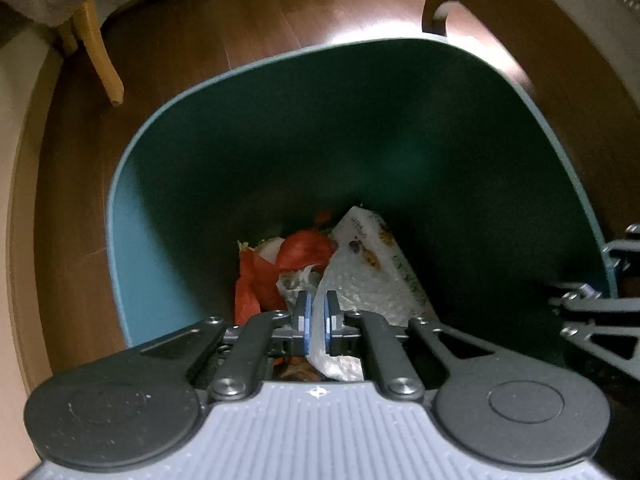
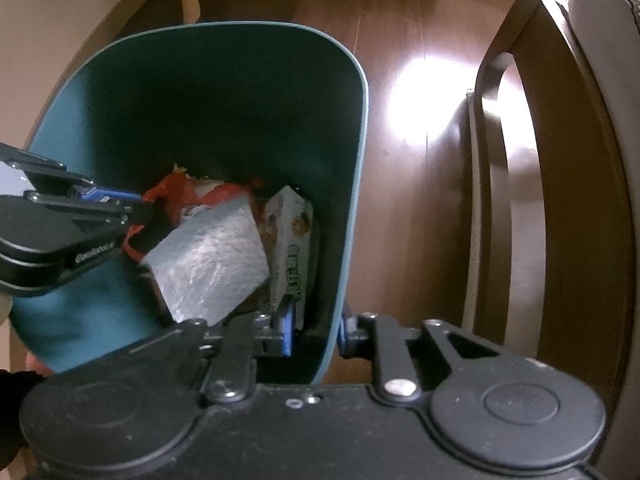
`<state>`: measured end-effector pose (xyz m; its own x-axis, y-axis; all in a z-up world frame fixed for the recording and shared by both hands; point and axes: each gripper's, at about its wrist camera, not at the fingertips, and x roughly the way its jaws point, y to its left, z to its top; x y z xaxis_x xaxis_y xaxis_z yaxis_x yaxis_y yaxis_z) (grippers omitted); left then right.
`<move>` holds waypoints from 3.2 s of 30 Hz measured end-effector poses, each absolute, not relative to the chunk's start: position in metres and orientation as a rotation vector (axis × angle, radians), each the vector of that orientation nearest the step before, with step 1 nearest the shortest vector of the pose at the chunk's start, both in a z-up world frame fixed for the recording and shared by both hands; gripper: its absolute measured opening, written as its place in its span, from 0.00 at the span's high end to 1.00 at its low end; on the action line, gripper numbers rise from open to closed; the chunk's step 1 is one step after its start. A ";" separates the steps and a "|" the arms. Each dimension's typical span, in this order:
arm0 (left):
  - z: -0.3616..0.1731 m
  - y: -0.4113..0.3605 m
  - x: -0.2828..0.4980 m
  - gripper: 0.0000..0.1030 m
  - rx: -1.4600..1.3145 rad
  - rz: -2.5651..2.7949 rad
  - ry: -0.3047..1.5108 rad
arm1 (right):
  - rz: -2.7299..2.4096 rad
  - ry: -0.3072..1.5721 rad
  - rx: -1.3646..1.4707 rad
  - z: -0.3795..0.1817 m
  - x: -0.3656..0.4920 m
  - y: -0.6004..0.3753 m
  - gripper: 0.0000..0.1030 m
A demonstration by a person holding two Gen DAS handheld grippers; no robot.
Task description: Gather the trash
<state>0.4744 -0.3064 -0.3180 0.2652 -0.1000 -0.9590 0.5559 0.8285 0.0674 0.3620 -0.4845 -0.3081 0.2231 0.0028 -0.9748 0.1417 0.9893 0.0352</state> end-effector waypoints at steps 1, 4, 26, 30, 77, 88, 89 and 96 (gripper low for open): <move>-0.314 -0.305 0.472 0.95 0.429 -0.462 1.223 | -0.094 1.338 0.132 -0.306 0.359 -0.485 0.79; -0.301 -0.304 0.465 0.95 0.426 -0.457 1.185 | -0.087 1.322 0.156 -0.299 0.352 -0.488 0.78; -0.183 -0.268 0.367 0.93 0.293 -0.432 0.980 | -0.022 1.040 0.254 -0.181 0.282 -0.490 0.49; -0.175 -0.257 0.351 0.68 0.251 -0.428 0.967 | -0.017 1.009 0.257 -0.168 0.267 -0.487 0.44; -0.155 -0.246 0.287 0.23 0.246 -0.487 0.738 | -0.120 0.669 0.262 -0.139 0.184 -0.474 0.00; -0.162 -0.245 0.290 0.23 0.224 -0.461 0.757 | -0.107 0.693 0.242 -0.145 0.186 -0.474 0.00; -0.163 -0.245 0.289 0.23 0.222 -0.458 0.759 | -0.101 0.697 0.245 -0.146 0.186 -0.474 0.00; -0.163 -0.249 0.283 0.23 0.230 -0.439 0.762 | -0.089 0.704 0.259 -0.148 0.186 -0.476 0.00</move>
